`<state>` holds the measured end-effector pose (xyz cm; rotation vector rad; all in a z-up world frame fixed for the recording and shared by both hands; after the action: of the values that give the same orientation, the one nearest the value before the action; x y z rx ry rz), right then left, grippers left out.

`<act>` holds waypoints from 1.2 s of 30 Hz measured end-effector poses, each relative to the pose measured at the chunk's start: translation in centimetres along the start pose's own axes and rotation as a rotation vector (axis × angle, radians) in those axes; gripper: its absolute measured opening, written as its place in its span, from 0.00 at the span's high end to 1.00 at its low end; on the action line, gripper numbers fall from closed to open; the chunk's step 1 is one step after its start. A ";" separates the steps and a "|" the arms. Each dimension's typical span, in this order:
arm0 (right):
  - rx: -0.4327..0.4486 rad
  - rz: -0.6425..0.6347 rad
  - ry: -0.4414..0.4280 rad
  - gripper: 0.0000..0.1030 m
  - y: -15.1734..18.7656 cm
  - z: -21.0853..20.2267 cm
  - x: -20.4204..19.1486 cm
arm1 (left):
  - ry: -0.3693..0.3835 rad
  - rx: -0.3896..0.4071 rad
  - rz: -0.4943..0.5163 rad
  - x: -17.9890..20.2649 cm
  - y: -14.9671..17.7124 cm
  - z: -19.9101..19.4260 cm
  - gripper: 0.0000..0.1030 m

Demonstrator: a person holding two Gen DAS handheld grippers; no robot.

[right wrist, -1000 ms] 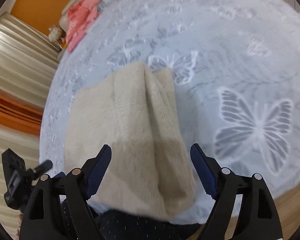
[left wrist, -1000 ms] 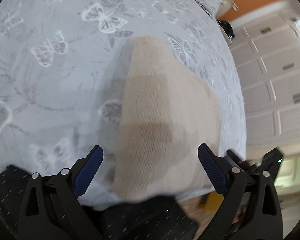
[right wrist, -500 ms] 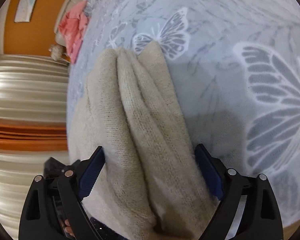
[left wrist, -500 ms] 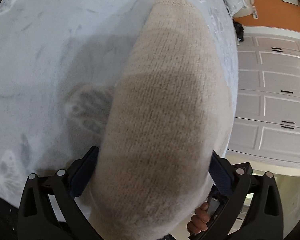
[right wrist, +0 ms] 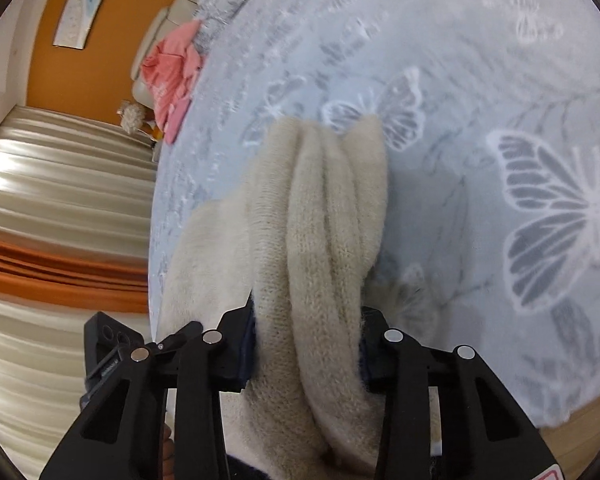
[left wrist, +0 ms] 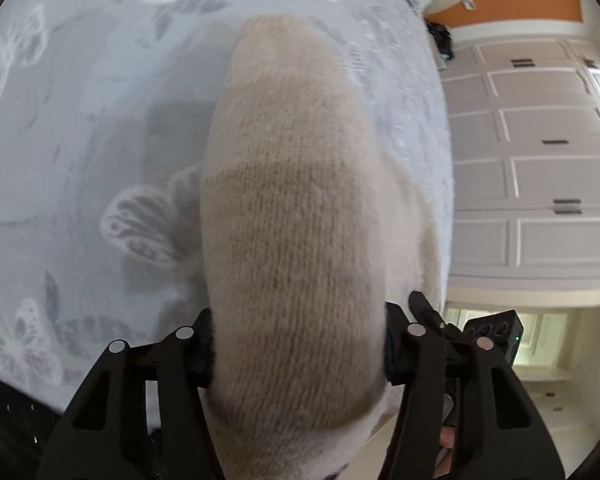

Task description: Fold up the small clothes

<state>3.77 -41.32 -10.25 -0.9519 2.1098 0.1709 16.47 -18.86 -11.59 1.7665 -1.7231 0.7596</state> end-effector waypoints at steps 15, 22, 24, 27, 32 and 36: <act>-0.063 0.123 0.063 0.53 1.6 3.3 4.4 | -0.044 -0.038 -0.116 -3.8 1.3 3.2 0.30; 0.070 -0.032 0.061 0.62 0.6 -2.5 -2.8 | 0.007 0.042 0.074 2.6 1.7 -2.9 0.47; 0.122 -0.127 0.064 0.62 0.4 -5.4 -6.5 | 0.033 0.068 0.119 4.4 1.8 -5.1 0.47; 0.202 -0.244 0.056 0.62 0.5 -9.0 -11.8 | 0.088 0.134 0.210 7.8 2.7 -9.9 0.47; 0.371 -0.435 -0.030 0.62 1.3 -16.9 -21.3 | 0.186 0.303 0.393 14.3 4.7 -20.0 0.47; 0.495 -0.569 -0.145 0.62 2.6 -22.6 -29.2 | 0.233 0.451 0.560 18.8 6.3 -28.4 0.47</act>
<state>-0.22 -32.12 25.40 -1.1393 1.5616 -0.5305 9.96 -11.36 21.60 1.3669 -2.0077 1.6320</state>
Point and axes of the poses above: each gripper's, at about its wrist camera, not at the fingertips, and z roughly the way its jaws point, x to its right, y to its underside, the point moved 5 cm from there along z, roughly the way its jaws point, and after that the axes turned 2 degrees about -z, right-handed, at the moved point
